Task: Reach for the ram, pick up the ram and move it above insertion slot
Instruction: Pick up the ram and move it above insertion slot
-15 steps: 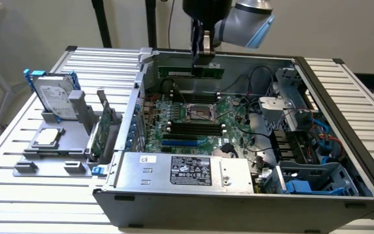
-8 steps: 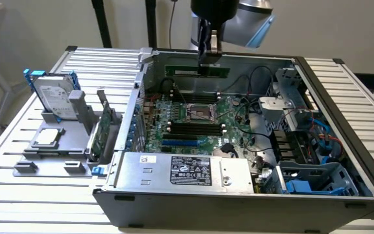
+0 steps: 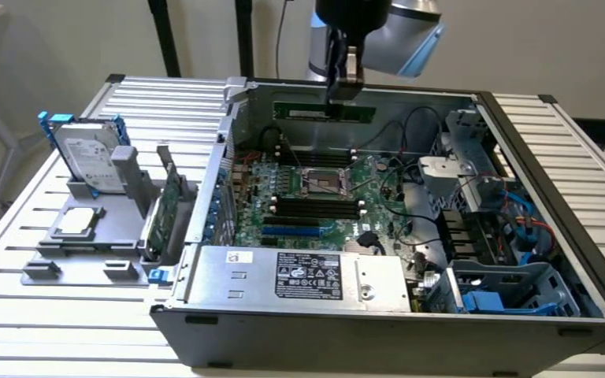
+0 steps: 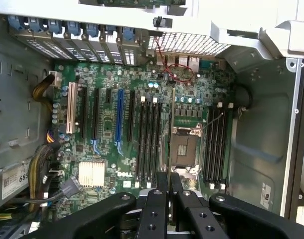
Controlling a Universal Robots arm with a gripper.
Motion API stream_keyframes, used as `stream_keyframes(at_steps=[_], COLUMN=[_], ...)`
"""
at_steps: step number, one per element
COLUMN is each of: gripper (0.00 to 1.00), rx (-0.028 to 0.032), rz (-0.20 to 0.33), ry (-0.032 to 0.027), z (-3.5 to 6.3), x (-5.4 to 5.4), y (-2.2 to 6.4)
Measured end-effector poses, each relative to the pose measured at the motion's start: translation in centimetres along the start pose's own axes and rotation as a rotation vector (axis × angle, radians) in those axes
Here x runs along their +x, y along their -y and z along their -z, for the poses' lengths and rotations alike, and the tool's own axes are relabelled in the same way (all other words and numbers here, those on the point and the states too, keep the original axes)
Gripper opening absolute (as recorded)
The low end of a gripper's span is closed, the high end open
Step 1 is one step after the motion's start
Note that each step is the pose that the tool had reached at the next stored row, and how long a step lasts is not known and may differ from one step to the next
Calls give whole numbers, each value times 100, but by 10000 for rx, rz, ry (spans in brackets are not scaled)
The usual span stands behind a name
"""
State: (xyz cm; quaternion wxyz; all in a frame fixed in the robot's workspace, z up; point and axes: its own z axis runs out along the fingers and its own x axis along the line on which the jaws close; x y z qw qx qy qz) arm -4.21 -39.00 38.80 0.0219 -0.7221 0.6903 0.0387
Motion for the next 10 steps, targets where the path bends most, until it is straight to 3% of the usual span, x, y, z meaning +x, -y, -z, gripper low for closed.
stream_keyframes(at_steps=[3, 10], gripper=[14, 14], rx=[6, 5], rz=[-40, -46], ry=[-5, -6], z=[-6, -6], x=[-53, -58], y=[13, 15])
